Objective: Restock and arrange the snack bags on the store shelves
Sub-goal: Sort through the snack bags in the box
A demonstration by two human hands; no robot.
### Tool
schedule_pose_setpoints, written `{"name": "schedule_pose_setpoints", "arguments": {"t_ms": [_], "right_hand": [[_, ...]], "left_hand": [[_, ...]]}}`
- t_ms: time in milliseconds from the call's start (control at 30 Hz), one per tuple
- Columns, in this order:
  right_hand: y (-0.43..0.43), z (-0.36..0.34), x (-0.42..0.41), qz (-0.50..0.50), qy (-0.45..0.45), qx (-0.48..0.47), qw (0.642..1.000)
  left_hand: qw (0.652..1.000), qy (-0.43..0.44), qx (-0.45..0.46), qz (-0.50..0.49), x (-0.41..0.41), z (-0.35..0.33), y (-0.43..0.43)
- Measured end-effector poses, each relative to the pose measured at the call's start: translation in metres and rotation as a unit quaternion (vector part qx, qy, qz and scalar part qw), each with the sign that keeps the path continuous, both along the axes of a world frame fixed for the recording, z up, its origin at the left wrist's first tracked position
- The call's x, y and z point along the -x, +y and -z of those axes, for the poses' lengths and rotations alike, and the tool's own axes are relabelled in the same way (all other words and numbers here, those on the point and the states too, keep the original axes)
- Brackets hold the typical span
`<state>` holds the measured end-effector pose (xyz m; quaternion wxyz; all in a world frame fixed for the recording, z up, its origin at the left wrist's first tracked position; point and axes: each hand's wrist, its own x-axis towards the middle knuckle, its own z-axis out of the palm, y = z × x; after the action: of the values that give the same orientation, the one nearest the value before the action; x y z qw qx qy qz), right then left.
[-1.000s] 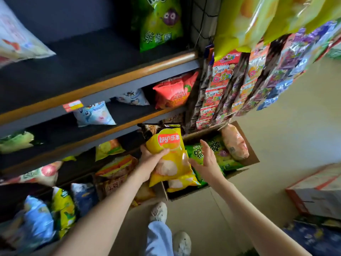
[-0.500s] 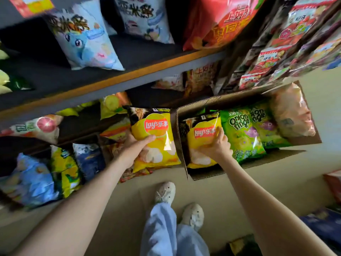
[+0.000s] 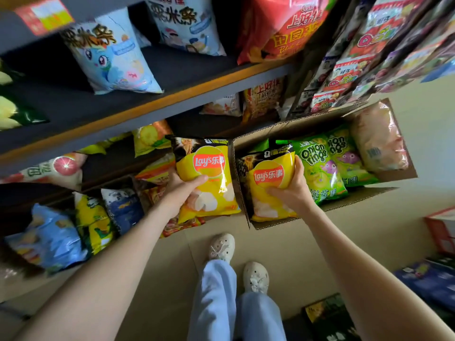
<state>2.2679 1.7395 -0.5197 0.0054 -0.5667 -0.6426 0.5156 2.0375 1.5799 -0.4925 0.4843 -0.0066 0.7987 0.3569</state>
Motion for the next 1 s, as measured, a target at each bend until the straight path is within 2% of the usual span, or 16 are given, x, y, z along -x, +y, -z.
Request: {"name": "schedule_pose_setpoints", "arguments": {"t_ms": [167, 367, 533, 767, 1000], "right_hand": [[-0.007, -0.089, -0.023, 0.028, 0.058, -0.027, 0.998], [-0.034, -0.232, -0.009, -0.014, 0.178, 0.020, 0.984], [-0.076, -0.328, 0.038, -0.081, 0.255, 0.054, 0.962], [-0.161, -0.390, 0.117, -0.171, 0.285, 0.059, 0.941], [-0.290, -0.425, 0.232, -0.265, 0.291, 0.085, 0.915]], "left_hand": [[0.999, 0.019, -0.030, -0.004, -0.009, -0.087, -0.017], [0.994, 0.051, -0.092, -0.025, -0.013, -0.226, -0.060], [0.986, 0.089, -0.126, -0.060, 0.001, -0.316, -0.126], [0.964, 0.108, -0.176, -0.167, 0.035, -0.373, -0.250], [0.926, 0.144, -0.204, -0.282, 0.091, -0.410, -0.413]]}}
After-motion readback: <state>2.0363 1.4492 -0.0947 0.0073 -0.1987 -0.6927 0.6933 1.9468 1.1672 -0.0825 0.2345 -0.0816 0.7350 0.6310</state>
